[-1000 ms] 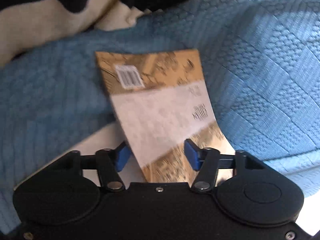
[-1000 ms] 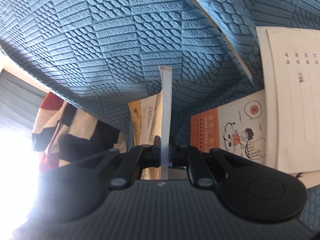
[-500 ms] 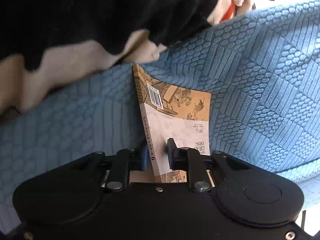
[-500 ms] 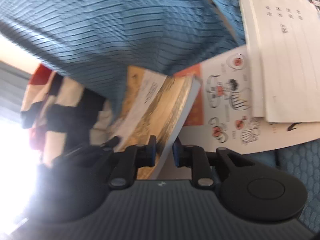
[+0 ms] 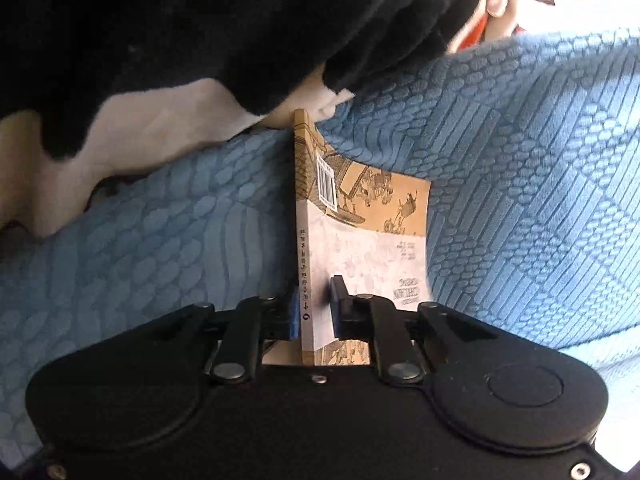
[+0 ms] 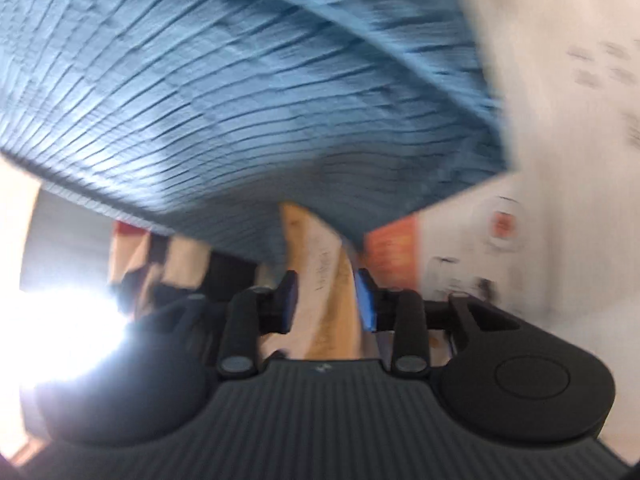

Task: Organize objects
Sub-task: 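Close the left gripper on the tan book's edge and lift it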

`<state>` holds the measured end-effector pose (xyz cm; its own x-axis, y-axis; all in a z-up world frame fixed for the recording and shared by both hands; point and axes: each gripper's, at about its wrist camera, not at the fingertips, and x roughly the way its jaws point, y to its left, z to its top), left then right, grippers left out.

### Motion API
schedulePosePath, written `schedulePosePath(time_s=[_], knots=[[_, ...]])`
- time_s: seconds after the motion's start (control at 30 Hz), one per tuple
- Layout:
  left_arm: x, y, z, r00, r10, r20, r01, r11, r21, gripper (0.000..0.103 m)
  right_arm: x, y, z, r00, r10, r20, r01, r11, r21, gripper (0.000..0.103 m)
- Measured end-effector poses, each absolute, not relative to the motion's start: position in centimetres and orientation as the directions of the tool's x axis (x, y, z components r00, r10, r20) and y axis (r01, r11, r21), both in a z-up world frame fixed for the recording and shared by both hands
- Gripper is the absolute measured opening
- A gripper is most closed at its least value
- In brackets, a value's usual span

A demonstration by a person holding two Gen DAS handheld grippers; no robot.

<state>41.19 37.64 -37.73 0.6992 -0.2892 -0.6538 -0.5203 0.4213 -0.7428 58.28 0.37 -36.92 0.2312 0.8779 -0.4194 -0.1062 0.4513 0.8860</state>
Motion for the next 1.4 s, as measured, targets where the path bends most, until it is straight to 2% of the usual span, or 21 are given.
schedulePosePath(time_s=[0.03,0.07,0.13,0.2,0.3,0.37,0.43,0.47,0.63,0.87,1.0,1.2,1.33,1.4], knots=[[41.3,37.6,-37.8,0.700,-0.297,-0.650,-0.512,0.426,-0.746,0.016,58.5,1.0,-36.5,0.205,0.878,-0.432,-0.143,0.463,0.875,0.025],[41.6,37.6,-37.9,0.699,-0.314,-0.643,-0.503,0.423,-0.754,0.018,58.7,1.8,-36.0,0.192,0.854,-0.483,-0.179,0.515,0.838,0.021],[42.0,37.4,-37.9,0.697,-0.356,-0.622,-0.473,0.424,-0.772,0.030,58.8,3.1,-35.7,0.175,0.805,-0.567,-0.228,0.593,0.772,0.019],[42.4,36.7,-37.7,0.692,-0.376,-0.616,-0.436,0.461,-0.772,0.036,58.7,4.1,-36.2,0.124,0.811,-0.572,-0.243,0.584,0.775,0.019],[42.8,36.2,-37.6,0.692,-0.404,-0.599,-0.407,0.466,-0.785,0.037,58.1,5.2,-36.6,0.082,0.794,-0.602,-0.280,0.598,0.751,0.018],[43.0,36.2,-37.9,0.697,-0.418,-0.583,-0.410,0.436,-0.801,0.036,57.8,5.5,-36.8,0.073,0.802,-0.593,-0.281,0.587,0.759,0.018],[43.2,36.0,-38.0,0.694,-0.393,-0.604,-0.426,0.452,-0.784,0.020,57.6,5.5,-36.9,0.093,0.800,-0.593,-0.280,0.593,0.755,0.016],[43.3,35.9,-37.9,0.691,-0.377,-0.617,-0.434,0.466,-0.771,0.017,57.5,5.5,-37.0,0.100,0.801,-0.591,-0.272,0.593,0.758,0.013],[42.8,35.4,-36.0,0.713,-0.340,-0.613,-0.405,0.514,-0.756,0.009,56.6,5.5,-35.5,0.159,0.798,-0.582,-0.315,0.599,0.736,0.003],[40.9,34.4,-31.8,0.744,-0.346,-0.572,-0.351,0.526,-0.774,0.008,53.9,3.8,-29.2,0.253,0.824,-0.507,-0.387,0.567,0.727,0.003],[40.0,33.2,-29.2,0.735,-0.340,-0.587,-0.342,0.561,-0.754,0.007,51.7,2.1,-26.7,0.269,0.824,-0.499,-0.402,0.567,0.720,0.003],[36.9,32.3,-27.7,0.712,-0.295,-0.637,-0.390,0.588,-0.708,0.006,48.2,-0.9,-27.4,0.279,0.800,-0.531,-0.296,0.597,0.745,0.003],[34.5,32.6,-28.4,0.685,-0.249,-0.685,-0.446,0.600,-0.664,0.006,46.0,-2.7,-28.5,0.310,0.765,-0.564,-0.218,0.634,0.742,0.008],[33.6,32.9,-29.2,0.673,-0.246,-0.698,-0.472,0.583,-0.661,0.005,44.9,-4.5,-29.6,0.313,0.767,-0.561,-0.143,0.621,0.770,0.017]])
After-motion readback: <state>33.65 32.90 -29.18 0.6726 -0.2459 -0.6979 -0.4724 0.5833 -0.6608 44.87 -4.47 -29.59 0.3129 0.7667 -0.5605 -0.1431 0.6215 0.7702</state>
